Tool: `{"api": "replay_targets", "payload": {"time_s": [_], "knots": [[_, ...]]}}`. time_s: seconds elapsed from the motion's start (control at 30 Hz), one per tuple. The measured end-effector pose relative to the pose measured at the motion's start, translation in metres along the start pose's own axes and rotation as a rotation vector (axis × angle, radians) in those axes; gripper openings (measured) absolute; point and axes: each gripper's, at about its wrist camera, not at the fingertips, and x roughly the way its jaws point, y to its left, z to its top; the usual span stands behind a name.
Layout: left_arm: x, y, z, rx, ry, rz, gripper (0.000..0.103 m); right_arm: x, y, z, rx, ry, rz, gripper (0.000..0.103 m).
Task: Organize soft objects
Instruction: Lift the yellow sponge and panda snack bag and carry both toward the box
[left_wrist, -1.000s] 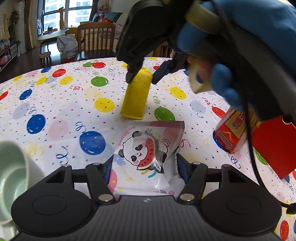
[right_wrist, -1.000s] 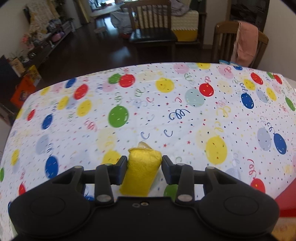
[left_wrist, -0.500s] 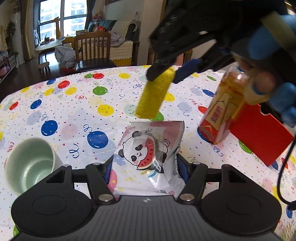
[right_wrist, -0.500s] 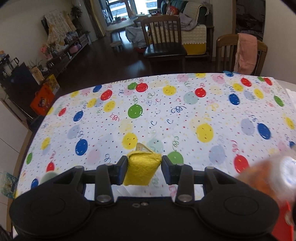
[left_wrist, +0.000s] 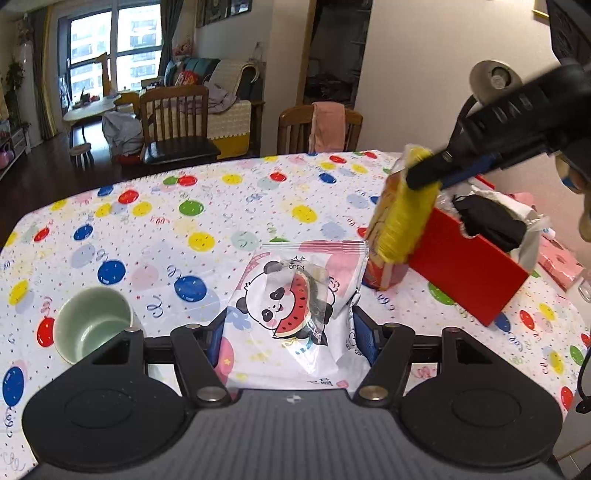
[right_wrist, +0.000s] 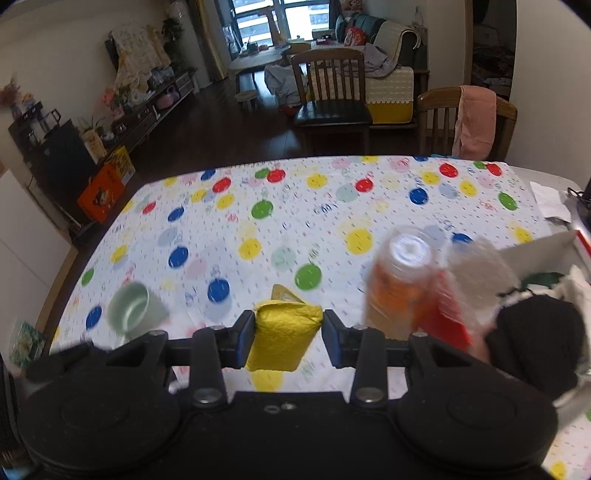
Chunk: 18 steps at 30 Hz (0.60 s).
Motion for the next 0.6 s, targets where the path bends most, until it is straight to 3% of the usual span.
{"api": "replay_targets", "payload": {"time_s": [0.43,0.6], "knots": [[-0.012,-0.064,0.045,0.076,-0.048,-0.031,0.065,-0.07,-0.084,-0.024,0.058,-0.071,-0.008,0.038],[-0.006,-0.096,0.064,0.099,-0.055,-0.058,0.065,-0.092,-0.132,-0.028,0.09,-0.086,-0.059,0.038]]}}
